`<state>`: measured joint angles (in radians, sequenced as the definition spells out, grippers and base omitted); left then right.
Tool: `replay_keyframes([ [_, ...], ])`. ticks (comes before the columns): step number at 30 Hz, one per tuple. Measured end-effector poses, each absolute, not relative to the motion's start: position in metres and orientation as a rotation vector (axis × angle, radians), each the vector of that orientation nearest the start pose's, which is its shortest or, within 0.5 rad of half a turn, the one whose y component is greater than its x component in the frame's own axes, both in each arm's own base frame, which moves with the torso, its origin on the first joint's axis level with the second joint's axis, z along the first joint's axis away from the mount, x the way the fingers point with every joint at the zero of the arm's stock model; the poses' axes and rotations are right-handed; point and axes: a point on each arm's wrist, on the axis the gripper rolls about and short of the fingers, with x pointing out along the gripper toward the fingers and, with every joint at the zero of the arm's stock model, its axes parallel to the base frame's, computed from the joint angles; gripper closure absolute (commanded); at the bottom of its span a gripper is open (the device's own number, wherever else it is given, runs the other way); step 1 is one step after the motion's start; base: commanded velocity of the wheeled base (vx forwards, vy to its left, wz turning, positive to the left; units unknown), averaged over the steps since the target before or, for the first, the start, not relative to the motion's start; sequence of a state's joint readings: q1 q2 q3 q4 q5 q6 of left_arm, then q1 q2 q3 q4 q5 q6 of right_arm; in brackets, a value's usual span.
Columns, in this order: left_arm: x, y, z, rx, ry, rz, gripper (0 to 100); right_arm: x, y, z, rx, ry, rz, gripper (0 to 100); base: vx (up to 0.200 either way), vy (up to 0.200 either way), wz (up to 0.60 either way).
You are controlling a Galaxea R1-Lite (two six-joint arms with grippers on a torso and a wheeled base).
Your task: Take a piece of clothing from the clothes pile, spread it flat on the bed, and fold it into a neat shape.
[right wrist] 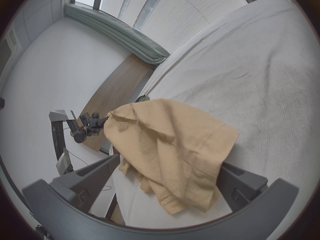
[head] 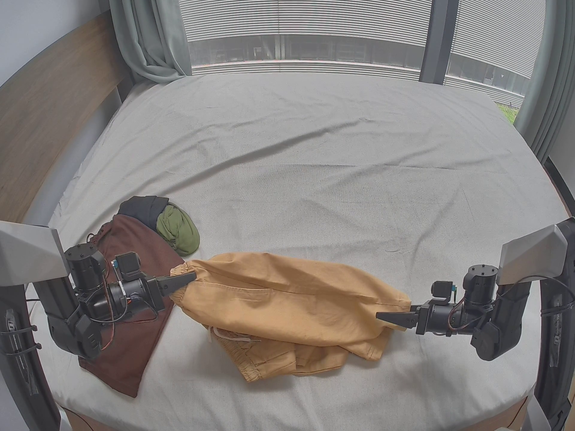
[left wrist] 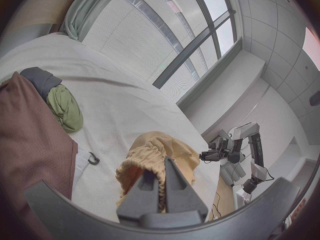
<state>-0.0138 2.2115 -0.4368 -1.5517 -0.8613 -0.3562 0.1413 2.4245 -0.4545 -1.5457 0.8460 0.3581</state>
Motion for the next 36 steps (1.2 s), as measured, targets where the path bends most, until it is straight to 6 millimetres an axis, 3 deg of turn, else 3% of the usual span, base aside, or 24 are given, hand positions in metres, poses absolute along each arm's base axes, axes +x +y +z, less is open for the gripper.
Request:
replay_keyframes([
  [8, 0.310, -0.021, 0.033, -0.426, 0.362, -0.827, 100, 0.320, 0.065, -0.020, 0.505, 0.547, 0.901, 0, 0.000, 0.000, 0.00],
  [28, 0.311, -0.021, 0.033, -0.425, 0.362, -0.828, 100, 0.320, 0.076, -0.018, 0.489, 0.541, 0.913, 0, 0.000, 0.000, 0.00],
  [29, 0.311, -0.022, 0.033, -0.425, 0.363, -0.829, 100, 0.320, 0.077, -0.018, 0.489, 0.541, 0.913, 100, 0.000, 0.000, 0.00],
  [36, 0.311, -0.022, 0.033, -0.425, 0.363, -0.831, 100, 0.319, 0.078, -0.020, 0.484, 0.546, 0.915, 100, 0.000, 0.000, 0.00],
])
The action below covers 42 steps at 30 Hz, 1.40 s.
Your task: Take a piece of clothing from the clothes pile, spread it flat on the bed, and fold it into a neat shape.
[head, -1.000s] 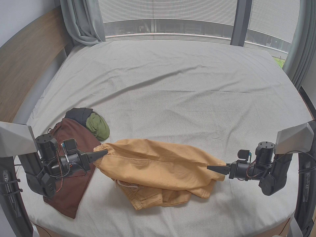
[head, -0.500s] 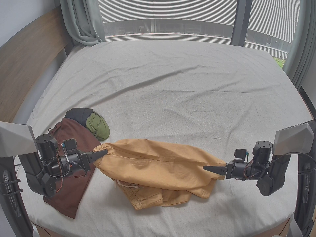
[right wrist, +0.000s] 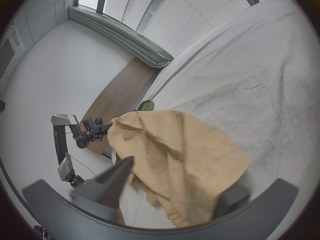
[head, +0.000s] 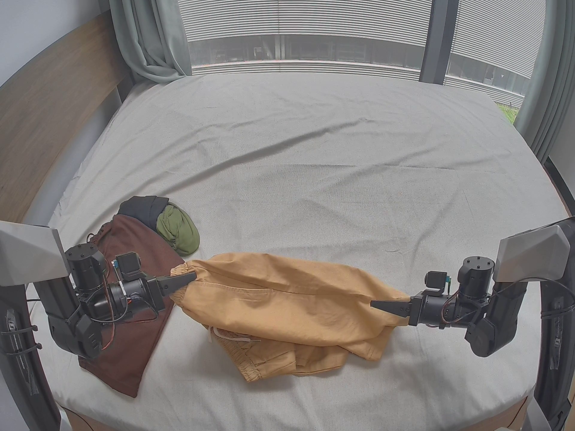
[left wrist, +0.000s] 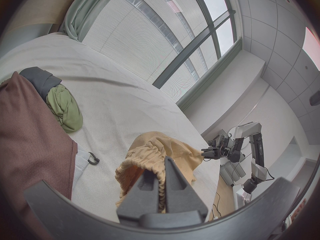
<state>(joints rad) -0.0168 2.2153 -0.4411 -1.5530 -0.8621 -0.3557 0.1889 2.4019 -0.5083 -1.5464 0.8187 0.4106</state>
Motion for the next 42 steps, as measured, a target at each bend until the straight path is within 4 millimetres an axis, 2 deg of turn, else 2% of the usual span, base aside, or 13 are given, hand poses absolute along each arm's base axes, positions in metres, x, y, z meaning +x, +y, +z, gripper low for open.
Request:
replay_keyframes([
  [22, 0.315, -0.023, 0.037, -0.391, 0.329, -0.839, 100, 0.313, 0.074, -0.017, 0.417, 0.517, 0.879, 100, 0.000, 0.000, 0.00],
  [42, 0.308, -0.029, 0.069, -0.333, 0.231, -0.870, 100, 0.293, 0.075, 0.054, 0.388, 0.346, 0.877, 100, 0.000, 0.000, 0.00],
])
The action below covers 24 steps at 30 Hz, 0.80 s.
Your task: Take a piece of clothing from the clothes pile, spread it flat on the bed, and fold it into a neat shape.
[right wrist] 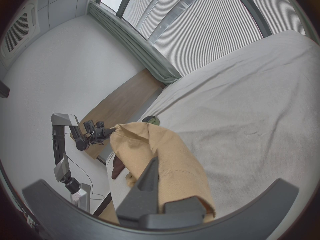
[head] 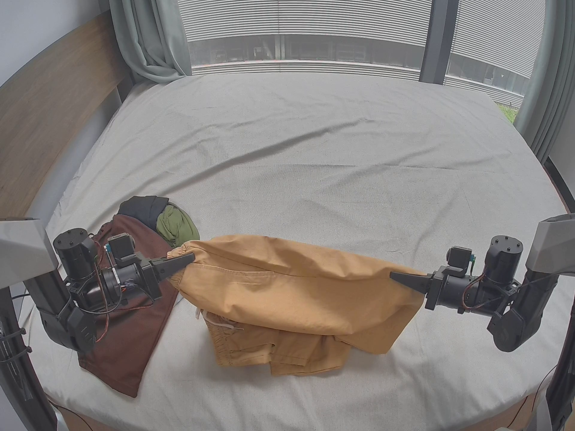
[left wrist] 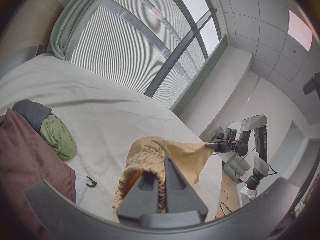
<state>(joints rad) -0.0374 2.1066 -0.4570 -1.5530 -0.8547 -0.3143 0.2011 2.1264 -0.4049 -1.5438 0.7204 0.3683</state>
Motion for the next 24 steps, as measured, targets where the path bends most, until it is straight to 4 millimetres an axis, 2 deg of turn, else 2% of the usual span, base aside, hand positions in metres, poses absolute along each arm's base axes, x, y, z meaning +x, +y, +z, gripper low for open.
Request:
replay_keyframes([
  [8, 0.315, -0.029, 0.078, -0.369, 0.201, -0.804, 100, 0.288, 0.074, 0.076, 0.407, 0.288, 0.875, 100, 0.000, 0.000, 0.00],
  [17, 0.313, -0.029, 0.095, -0.427, 0.176, -0.801, 100, 0.289, 0.072, 0.087, 0.407, 0.248, 0.875, 100, 0.000, 0.000, 0.00],
  [24, 0.311, -0.028, 0.100, -0.427, 0.165, -0.802, 100, 0.289, 0.070, 0.096, 0.410, 0.216, 0.875, 100, 0.000, 0.000, 0.00],
])
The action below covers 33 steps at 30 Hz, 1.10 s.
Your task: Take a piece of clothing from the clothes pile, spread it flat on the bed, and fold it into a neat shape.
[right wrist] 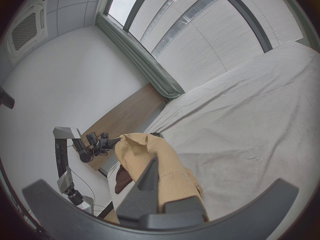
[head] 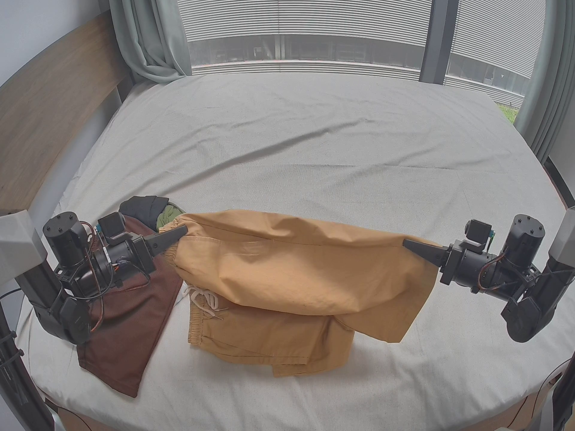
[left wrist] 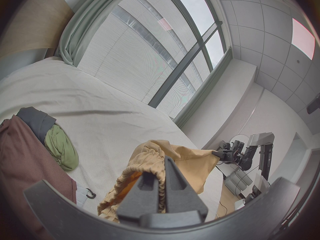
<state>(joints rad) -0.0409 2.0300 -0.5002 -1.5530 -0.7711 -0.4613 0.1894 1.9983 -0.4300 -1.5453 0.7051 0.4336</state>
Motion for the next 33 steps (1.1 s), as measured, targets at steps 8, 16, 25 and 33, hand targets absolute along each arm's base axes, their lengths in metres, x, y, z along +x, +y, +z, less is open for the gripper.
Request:
replay_keyframes([
  [8, 0.310, -0.026, 0.100, -0.426, 0.163, -0.795, 100, 0.293, 0.064, 0.105, 0.436, 0.189, 0.858, 100, 0.000, 0.000, 0.00],
  [16, 0.310, -0.024, 0.100, -0.426, 0.162, -0.790, 100, 0.295, 0.058, 0.111, 0.438, 0.165, 0.844, 100, 0.000, 0.000, 0.00],
  [25, 0.311, -0.022, 0.100, -0.426, 0.159, -0.781, 100, 0.297, 0.055, 0.112, 0.448, 0.159, 0.832, 100, 0.000, 0.000, 0.00],
  [33, 0.313, -0.020, 0.099, -0.427, 0.158, -0.775, 100, 0.300, 0.050, 0.114, 0.456, 0.150, 0.819, 100, 0.000, 0.000, 0.00],
])
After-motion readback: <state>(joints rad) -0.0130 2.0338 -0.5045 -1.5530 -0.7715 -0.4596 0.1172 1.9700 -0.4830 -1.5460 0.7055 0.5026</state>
